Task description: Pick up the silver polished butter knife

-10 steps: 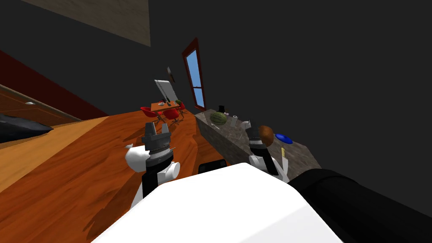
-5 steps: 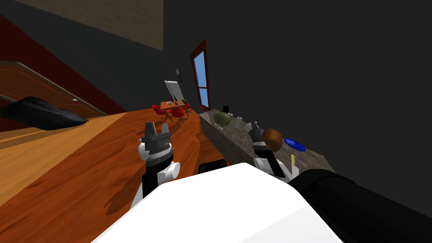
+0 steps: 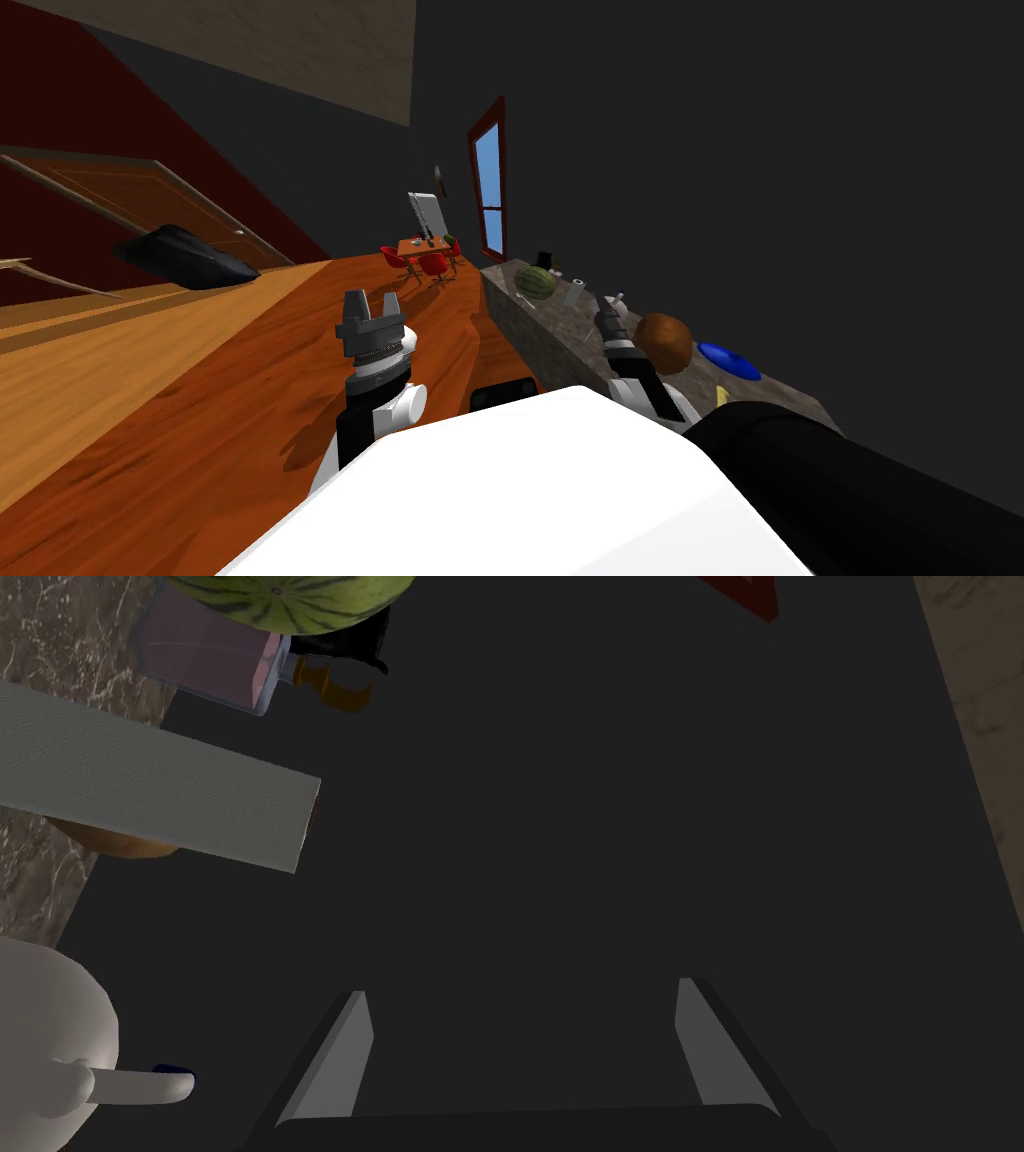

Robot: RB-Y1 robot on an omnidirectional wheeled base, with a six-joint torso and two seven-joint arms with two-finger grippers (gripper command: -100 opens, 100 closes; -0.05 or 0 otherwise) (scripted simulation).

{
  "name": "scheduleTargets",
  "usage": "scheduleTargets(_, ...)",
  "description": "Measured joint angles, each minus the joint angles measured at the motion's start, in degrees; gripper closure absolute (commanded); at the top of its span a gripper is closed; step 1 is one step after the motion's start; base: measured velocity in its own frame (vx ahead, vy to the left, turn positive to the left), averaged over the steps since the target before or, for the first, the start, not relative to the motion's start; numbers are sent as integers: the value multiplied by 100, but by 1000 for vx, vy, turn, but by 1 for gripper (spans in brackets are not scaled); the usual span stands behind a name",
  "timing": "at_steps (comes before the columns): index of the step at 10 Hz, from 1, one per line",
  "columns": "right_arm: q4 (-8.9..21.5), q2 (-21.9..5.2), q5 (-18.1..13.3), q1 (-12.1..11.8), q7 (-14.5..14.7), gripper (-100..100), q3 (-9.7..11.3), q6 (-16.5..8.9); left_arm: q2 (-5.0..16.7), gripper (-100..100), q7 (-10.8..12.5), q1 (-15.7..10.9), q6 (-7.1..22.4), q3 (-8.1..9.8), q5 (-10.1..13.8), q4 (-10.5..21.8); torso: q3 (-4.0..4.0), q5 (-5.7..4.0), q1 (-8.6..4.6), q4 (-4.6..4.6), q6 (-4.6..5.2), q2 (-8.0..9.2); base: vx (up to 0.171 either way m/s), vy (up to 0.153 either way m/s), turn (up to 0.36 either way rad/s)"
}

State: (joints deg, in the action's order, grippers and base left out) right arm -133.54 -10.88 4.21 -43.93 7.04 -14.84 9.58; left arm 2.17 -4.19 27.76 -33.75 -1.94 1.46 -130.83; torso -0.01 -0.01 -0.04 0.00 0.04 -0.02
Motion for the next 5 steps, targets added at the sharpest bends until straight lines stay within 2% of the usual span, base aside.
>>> scheduleTargets(4, 42, -72, 56, -169, 120, -100, -295, -704, 0, 0, 0, 0, 0, 0, 0, 0, -1, -1, -3, 0, 1, -2, 12, -3, 158)
scheduleTargets(5, 2, -119, 106, -289, 127, -100, -419, -877, 0, 0, 0, 0, 0, 0, 0, 0, -1, 0, -2, 0, -2, -2, 13, -6, 111)
